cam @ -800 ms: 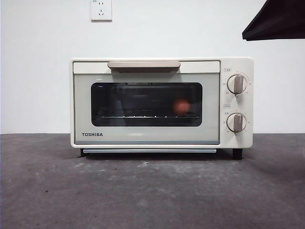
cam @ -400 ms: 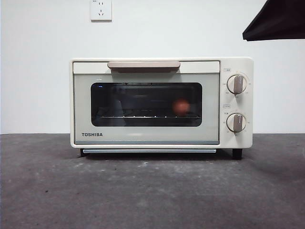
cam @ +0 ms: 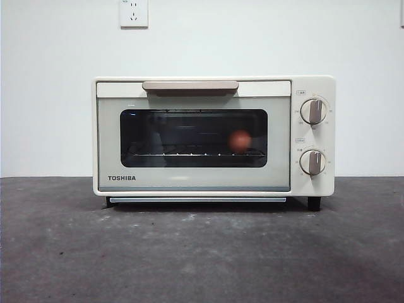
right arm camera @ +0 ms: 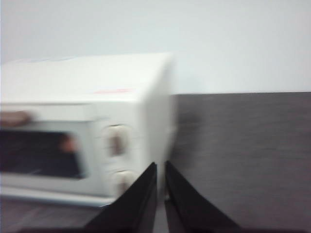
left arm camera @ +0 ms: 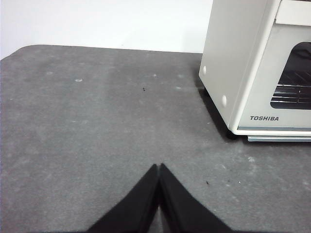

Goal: Eggoven

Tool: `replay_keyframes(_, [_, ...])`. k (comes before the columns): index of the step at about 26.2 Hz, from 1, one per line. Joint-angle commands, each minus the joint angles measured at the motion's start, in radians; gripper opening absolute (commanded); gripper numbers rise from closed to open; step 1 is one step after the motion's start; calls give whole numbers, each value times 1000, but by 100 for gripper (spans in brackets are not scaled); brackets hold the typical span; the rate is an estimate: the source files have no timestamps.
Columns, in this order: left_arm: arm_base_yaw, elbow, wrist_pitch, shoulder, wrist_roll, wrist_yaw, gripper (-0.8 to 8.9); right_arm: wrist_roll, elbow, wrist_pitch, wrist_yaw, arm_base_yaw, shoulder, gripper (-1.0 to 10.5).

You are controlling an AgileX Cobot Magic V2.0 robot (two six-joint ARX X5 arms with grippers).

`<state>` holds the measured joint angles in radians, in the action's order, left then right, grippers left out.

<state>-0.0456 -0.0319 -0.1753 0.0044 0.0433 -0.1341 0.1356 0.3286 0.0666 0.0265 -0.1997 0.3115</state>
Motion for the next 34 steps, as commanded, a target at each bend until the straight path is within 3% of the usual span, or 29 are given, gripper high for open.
replay_keyframes(1, [-2,22,-18,-2,2,-3,8,-29,-53,-37,0,82,-66,3])
replay_keyframes(6, [-2,22,-18,-2,2,-3,8,-31,-204,-97,0,184,-196,3])
replay_keyframes(12, [-2,22,-18,-2,2,-3,8,-30,-320,-87,0,207,-300,3])
replay_keyframes(18, [-2,22,-18,-2,2,-3,8,-27,-319,27,-2,206,-308,3])
replay_keyframes(21, [-2,22,-18,-2,2,-3,8,10,-318,116,-1,206,-308,3])
replay_keyframes(34, [-2,22,-18,-2,2,-3,8,9,-316,-14,1,206,-308,3])
